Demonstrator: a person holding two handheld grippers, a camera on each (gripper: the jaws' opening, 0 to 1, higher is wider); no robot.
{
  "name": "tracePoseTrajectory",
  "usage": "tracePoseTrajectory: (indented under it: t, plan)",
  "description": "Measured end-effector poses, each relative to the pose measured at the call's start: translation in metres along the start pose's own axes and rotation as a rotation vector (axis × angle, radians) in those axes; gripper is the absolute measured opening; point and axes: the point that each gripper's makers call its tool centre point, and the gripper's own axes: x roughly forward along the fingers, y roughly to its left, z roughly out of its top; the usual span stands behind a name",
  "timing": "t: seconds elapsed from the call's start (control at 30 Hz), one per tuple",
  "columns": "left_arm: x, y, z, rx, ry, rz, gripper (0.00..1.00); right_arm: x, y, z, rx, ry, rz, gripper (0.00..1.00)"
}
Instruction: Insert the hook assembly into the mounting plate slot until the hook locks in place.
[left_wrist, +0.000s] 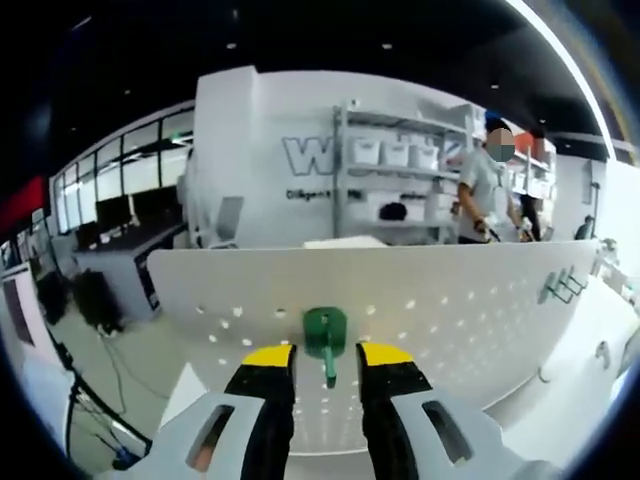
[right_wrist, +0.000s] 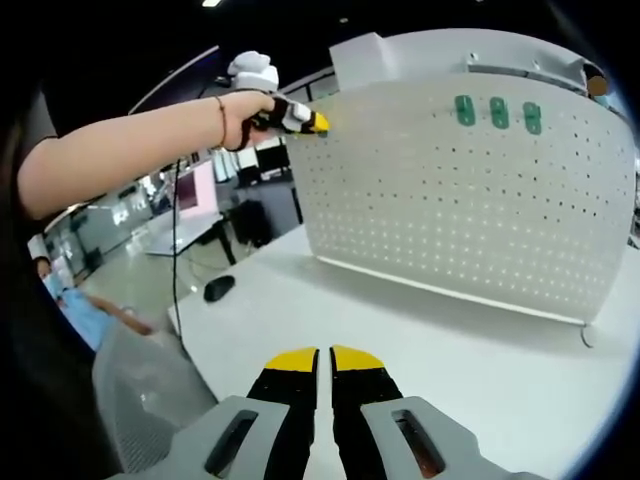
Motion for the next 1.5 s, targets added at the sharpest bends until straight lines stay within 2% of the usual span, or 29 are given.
tracePoseTrajectory:
  t: [0.3,0.5,0.7,0.8,0.97,1.13,1.23,1.33,1.5]
  plan:
    - [-0.009,-0.002,-0.008,-0.002,0.016,-0.039,0.38,0.001,0.004,0.004,-0.013,-0.006,0.005,0.02]
    - [-0.016,-0.004,-0.011,0.002,0.023,-0.063,0.52,0.000,0.005,0.003,-0.017,-0.005,0.002,0.02]
    - [-0.026,-0.011,-0.018,0.044,0.026,-0.081,0.59,-0.001,0.008,0.005,-0.023,-0.007,0.002,0.02]
    - [-0.031,-0.017,-0.024,-0.001,0.029,-0.118,0.69,-0.002,0.008,0.006,-0.022,-0.010,0.000,0.02]
    - [-0.044,-0.026,-0.035,0.018,0.034,-0.160,0.80,-0.003,0.009,0.005,-0.024,-0.008,-0.003,0.02]
    - [-0.054,-0.027,-0.047,-0.007,0.039,-0.176,0.95,-0.004,0.010,0.005,-0.029,-0.008,-0.005,0.02]
    - [-0.063,-0.029,-0.060,0.049,0.057,-0.191,0.94,-0.005,0.011,0.005,-0.033,-0.006,-0.007,0.02]
    - [-0.070,-0.031,-0.069,0.046,0.069,-0.202,1.00,-0.007,0.011,0.005,-0.036,-0.007,-0.011,0.02]
    - [-0.084,-0.037,-0.078,0.030,0.079,-0.240,1.00,-0.008,0.014,0.005,-0.042,-0.007,-0.010,0.02]
